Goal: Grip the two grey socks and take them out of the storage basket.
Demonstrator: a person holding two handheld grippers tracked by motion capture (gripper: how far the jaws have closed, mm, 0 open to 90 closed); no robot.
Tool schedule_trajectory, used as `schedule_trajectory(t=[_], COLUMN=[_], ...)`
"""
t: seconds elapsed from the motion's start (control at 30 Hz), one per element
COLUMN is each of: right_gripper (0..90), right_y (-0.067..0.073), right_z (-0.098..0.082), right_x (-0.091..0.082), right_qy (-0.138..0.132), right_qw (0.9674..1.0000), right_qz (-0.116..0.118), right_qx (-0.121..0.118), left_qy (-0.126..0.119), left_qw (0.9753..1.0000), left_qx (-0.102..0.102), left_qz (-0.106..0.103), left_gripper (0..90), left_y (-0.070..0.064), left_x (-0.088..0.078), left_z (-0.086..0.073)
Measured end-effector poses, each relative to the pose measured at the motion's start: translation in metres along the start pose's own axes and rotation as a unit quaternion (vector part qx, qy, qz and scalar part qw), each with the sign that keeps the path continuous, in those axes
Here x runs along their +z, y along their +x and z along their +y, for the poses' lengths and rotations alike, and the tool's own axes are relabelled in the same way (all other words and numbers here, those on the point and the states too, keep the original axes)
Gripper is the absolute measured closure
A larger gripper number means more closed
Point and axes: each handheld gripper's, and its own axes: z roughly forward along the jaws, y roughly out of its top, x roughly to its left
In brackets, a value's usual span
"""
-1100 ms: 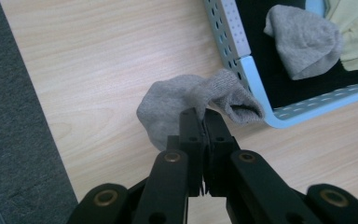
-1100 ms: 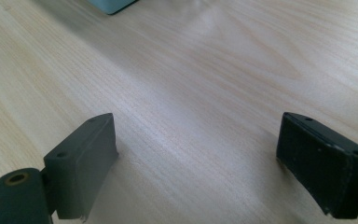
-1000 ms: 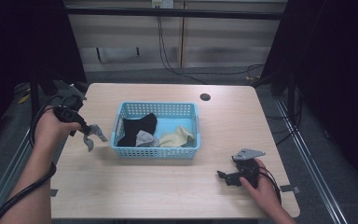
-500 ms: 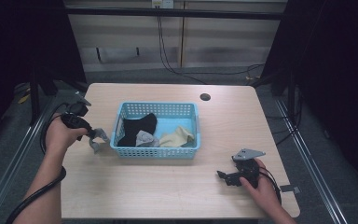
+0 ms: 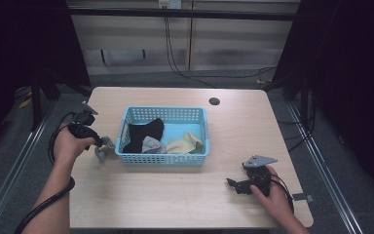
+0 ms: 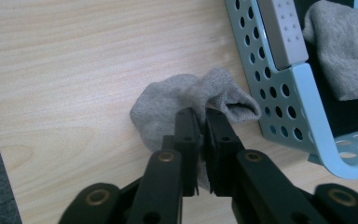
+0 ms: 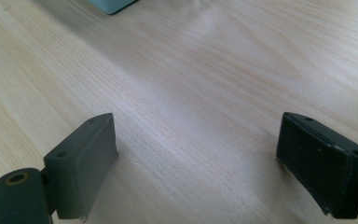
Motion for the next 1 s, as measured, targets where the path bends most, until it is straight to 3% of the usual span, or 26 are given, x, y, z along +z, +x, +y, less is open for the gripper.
schedule_trajectory(t=[0.27, 0.4, 0.63, 0.83, 1.0], right_gripper=[11.4, 11.4, 11.4, 11.4, 11.4], right_y=[0.000, 0.000, 0.000, 0.000, 0.000], right_z=[0.000, 0.000, 0.000, 0.000, 0.000], right_x=[0.000, 0.000, 0.000, 0.000, 0.000], right_qy=[0.000, 0.000, 0.000, 0.000, 0.000], right_qw=[1.0000, 1.0000, 1.0000, 1.0000, 1.0000], right_qz=[0.000, 0.000, 0.000, -0.001, -0.001], right_qx=[0.000, 0.000, 0.000, 0.000, 0.000], left_qy=[-0.003, 0.000, -0.017, -0.028, -0.035], left_qw=[1.0000, 0.9999, 0.9997, 0.9992, 0.9989], left_qx=[-0.001, 0.008, 0.014, 0.027, 0.032], left_qz=[0.005, 0.008, 0.013, 0.005, -0.001], left_gripper=[73.4, 68.2, 61.1, 56.2, 52.5], left_y=[-0.003, -0.003, -0.008, -0.020, -0.030], left_x=[-0.001, -0.006, -0.022, -0.039, -0.041], left_z=[-0.001, -0.001, 0.002, 0.009, 0.014])
